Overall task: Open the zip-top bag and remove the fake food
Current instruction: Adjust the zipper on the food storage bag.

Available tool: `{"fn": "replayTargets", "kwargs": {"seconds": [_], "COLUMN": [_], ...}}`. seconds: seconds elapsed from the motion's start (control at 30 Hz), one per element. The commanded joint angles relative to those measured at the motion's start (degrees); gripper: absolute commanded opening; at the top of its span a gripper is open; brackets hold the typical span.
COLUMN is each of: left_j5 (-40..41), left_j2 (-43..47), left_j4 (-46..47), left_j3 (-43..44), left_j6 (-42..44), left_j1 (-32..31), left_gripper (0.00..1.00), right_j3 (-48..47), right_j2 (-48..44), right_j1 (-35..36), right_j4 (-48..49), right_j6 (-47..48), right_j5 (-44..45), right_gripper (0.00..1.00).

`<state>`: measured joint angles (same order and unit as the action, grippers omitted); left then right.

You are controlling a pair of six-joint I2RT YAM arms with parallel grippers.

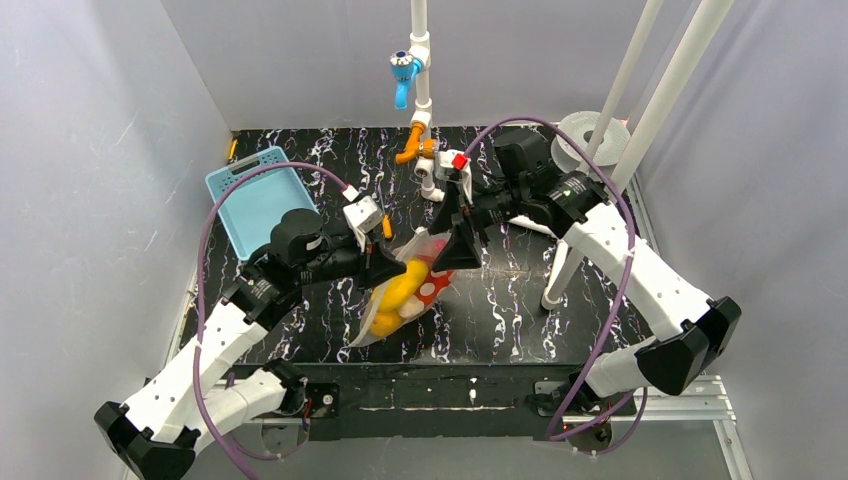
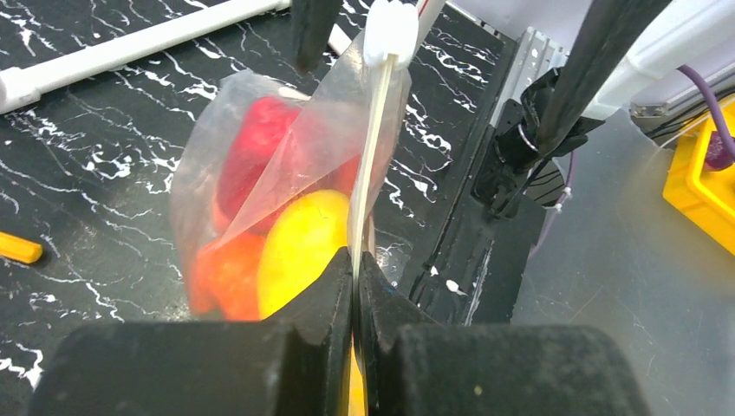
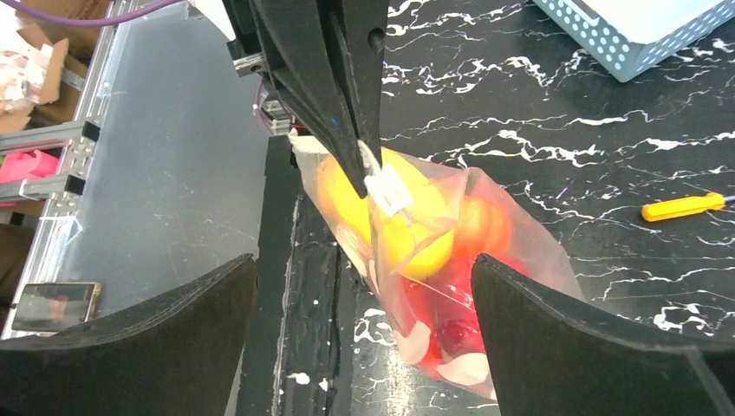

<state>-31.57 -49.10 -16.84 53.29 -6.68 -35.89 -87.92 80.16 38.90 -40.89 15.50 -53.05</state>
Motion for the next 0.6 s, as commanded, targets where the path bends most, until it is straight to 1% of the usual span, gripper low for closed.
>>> {"fn": "replayTargets", "kwargs": {"seconds": [0.0, 0.1, 0.27, 0.33, 0.47, 0.57], "left_j5": [-2.2, -2.5, -3.0, -3.0, -3.9, -4.8], "left_j2": [-0.3, -0.8, -1.4, -1.2, -0.3, 0.4], "left_j4": [3.4, 4.5, 5.2, 5.4, 6.5, 7.4], "left_j3": [3.0, 3.2, 3.6, 3.7, 3.4, 3.0], "left_j6": [-0.9, -1.6, -2.3, -2.5, -3.3, -4.2], "left_j1": [-1.5, -2.3, -3.5, -3.7, -3.8, -3.8], "left_gripper": [0.00, 0.00, 0.00, 0.00, 0.00, 0.00], "right_j3": [-1.5, -1.6, -3.5, -3.3, -1.7, -1.5], "right_j2": [0.8, 1.6, 2.9, 2.9, 2.3, 1.9], "right_j1": [1.5, 2.2, 2.9, 3.2, 3.5, 3.5], "right_j4": [2.4, 2.2, -1.3, -3.6, -7.2, -8.9], "right_j6": [-2.0, -1.0, 5.3, 9.7, 16.8, 19.2], "right_j5": [-2.2, -2.9, -5.9, -8.0, -11.2, -11.8], "right_gripper": [0.98, 0.98, 0.98, 0.98, 0.89, 0.81]}}
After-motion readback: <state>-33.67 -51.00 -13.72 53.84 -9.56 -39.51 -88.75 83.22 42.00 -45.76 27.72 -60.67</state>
